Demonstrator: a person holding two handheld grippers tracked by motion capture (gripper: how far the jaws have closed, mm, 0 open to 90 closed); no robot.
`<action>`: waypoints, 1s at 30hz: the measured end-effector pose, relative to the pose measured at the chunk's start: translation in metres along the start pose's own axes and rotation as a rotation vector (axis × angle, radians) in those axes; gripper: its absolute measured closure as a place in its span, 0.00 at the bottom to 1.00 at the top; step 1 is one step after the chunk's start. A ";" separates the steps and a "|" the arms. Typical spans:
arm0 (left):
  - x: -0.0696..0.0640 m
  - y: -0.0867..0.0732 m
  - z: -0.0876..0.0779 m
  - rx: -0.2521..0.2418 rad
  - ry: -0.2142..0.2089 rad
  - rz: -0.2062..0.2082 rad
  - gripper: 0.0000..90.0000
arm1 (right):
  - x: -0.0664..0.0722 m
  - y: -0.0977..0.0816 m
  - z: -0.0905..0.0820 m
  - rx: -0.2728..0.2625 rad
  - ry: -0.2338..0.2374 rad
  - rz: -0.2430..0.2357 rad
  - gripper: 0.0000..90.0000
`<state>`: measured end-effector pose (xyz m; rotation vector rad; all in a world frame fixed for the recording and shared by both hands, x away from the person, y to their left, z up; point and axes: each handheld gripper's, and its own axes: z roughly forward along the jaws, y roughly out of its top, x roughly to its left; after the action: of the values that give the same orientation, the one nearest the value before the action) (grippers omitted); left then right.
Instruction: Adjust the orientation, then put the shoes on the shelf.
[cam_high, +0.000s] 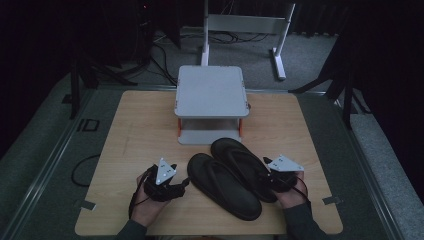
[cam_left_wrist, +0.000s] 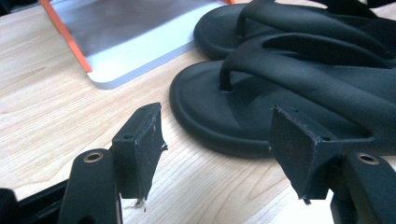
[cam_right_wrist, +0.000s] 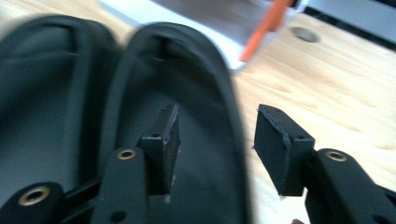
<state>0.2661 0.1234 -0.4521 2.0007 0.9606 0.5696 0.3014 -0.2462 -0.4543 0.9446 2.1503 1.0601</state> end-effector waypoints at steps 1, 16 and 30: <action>0.001 -0.001 0.000 0.002 0.002 -0.004 0.39 | 0.003 0.001 -0.002 -0.001 0.019 0.003 0.53; 0.008 -0.009 0.002 0.012 0.016 -0.029 0.38 | 0.042 0.007 0.007 0.032 0.190 -0.015 0.43; 0.009 -0.012 0.002 0.016 0.025 -0.036 0.38 | 0.050 -0.002 0.020 0.070 0.199 -0.014 0.40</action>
<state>0.2681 0.1339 -0.4631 1.9910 1.0171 0.5697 0.2855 -0.1985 -0.4750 0.8858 2.3659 1.1197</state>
